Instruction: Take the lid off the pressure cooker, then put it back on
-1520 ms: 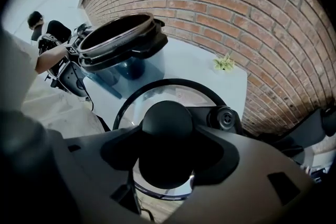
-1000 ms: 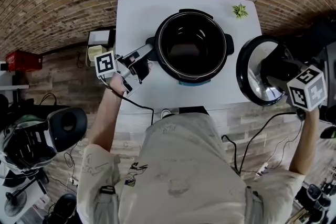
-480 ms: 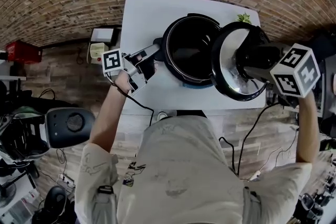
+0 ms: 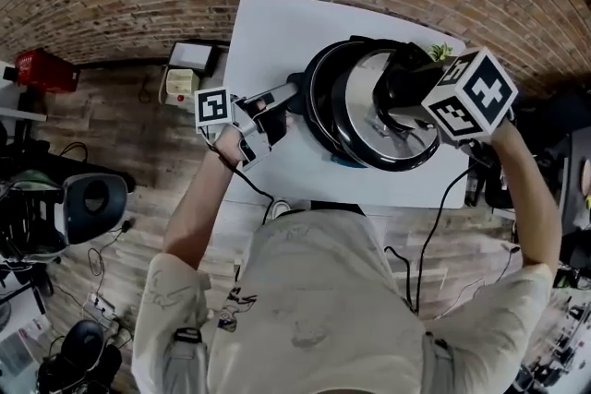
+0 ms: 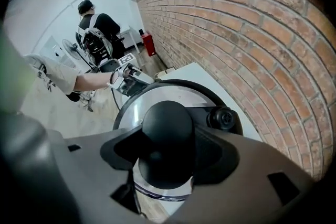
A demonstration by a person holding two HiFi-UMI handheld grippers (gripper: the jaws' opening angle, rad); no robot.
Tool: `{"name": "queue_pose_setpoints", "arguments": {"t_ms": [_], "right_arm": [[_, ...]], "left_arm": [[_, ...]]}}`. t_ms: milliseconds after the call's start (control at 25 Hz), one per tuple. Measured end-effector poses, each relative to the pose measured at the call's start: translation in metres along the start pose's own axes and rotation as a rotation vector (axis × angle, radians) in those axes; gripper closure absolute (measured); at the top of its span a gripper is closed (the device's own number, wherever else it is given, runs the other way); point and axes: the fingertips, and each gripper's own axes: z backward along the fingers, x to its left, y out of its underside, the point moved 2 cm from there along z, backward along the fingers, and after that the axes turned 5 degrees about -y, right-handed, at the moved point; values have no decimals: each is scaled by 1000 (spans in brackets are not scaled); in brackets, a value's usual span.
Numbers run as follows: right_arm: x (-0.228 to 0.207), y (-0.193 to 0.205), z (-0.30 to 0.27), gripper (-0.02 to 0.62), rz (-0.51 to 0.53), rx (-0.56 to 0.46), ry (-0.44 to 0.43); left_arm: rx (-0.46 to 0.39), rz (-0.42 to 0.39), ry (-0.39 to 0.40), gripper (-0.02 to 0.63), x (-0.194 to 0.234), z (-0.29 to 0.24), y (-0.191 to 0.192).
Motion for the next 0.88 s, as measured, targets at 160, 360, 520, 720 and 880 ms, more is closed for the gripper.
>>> {"name": "queue_pose_setpoints", "arguments": {"t_ms": [160, 360, 520, 720, 880], "right_arm": [[-6, -12, -14, 302, -38, 0, -20], [-14, -24, -25, 302, -99, 7, -27], [-16, -30, -28, 301, -125, 42, -33], [-17, -33, -32, 301, -115, 61, -45], [-17, -33, -32, 302, -143, 54, -40]], "left_arm": [[-10, 11, 7, 537, 0, 1, 0], [-8, 13, 11, 537, -1, 1, 1], [-1, 16, 11, 537, -1, 1, 1], [2, 17, 17, 537, -1, 1, 1], [8, 15, 12, 537, -1, 0, 1]]}}
